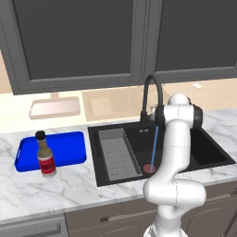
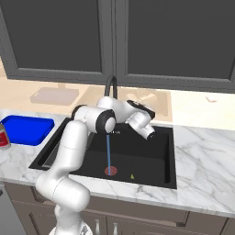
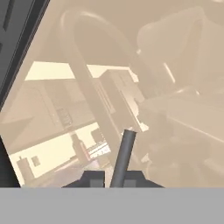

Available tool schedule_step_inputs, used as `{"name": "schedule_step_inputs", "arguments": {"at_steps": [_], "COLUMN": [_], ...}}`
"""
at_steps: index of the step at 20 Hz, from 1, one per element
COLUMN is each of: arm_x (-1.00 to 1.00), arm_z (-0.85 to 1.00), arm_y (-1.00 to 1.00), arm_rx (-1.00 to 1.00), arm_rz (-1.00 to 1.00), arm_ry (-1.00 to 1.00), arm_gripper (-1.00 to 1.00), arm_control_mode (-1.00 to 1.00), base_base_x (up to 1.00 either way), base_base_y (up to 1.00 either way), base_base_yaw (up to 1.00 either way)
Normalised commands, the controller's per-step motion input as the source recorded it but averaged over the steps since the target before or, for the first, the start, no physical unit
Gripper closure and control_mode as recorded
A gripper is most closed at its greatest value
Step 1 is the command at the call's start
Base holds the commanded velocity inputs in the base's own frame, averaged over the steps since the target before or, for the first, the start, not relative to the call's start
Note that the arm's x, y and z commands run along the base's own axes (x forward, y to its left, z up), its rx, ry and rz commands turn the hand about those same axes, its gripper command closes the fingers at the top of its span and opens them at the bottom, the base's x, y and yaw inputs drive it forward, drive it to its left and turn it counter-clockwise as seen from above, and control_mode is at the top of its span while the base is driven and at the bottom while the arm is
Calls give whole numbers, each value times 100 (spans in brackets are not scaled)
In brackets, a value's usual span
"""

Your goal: Pick up all produce items and place them in the sink. Turn on the sink faucet to wash them. Then turn the sink off and put them in the tray.

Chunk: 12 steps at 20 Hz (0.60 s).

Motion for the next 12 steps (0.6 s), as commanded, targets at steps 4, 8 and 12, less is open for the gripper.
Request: {"name": "schedule_step_inputs", "arguments": {"at_steps": [4,8,12], "arm_x": [0,0,0], "arm_z": [27,41,45], "arm_y": [43,55,66], "arm_rx": [-6,-9,-12], "arm_rz": [25,22,23], "arm_ry": [-12,-9,-5], "arm_gripper": [100,100,100], "arm_control_mode": [-100,-100,-100], "base_base_x": [0,0,0], "base_base_y": [0,0,0], "base_base_yaw": [0,0,0]}}
